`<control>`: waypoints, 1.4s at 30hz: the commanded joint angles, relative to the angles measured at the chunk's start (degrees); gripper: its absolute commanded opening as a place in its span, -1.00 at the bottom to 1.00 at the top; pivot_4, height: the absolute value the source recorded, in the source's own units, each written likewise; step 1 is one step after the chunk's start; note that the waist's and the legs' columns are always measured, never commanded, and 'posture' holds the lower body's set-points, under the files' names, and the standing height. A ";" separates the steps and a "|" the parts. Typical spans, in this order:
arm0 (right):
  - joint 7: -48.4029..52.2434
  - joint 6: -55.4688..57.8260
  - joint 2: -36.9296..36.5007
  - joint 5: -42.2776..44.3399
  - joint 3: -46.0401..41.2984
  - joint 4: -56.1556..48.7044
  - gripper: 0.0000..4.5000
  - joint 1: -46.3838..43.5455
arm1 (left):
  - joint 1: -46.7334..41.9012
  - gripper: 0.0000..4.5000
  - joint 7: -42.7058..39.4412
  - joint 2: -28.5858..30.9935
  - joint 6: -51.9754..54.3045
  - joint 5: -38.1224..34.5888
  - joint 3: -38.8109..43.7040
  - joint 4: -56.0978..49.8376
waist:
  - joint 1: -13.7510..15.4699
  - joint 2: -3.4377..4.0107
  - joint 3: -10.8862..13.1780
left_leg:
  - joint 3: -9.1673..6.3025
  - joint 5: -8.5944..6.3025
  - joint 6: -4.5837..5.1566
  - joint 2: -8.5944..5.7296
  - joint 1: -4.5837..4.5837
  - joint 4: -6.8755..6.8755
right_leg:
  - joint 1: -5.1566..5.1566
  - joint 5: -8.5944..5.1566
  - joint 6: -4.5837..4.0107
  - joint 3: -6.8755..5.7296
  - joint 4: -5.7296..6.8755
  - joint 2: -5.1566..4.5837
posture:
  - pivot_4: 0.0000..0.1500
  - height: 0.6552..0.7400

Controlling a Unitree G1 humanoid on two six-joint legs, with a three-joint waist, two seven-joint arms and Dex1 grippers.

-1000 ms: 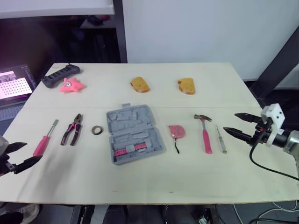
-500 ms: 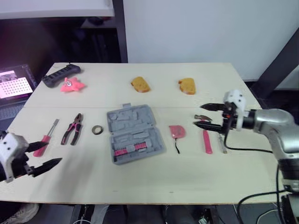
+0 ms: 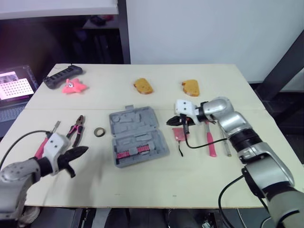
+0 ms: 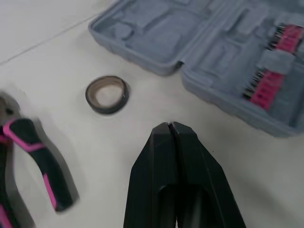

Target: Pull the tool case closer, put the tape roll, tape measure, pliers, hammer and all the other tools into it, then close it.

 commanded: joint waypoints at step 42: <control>-13.40 -18.73 17.62 -16.51 -1.24 30.35 -0.98 -9.51 | -25.26 -1.00 -0.51 -10.48 -10.61 11.71 -16.85 29.73 | -1.60 0.02 0.00 | -0.17 0.12 -0.19 -0.02 0.05 0.05 | -0.06 0.01 0.01 -0.11 0.53 0.02 | 1.00 0.41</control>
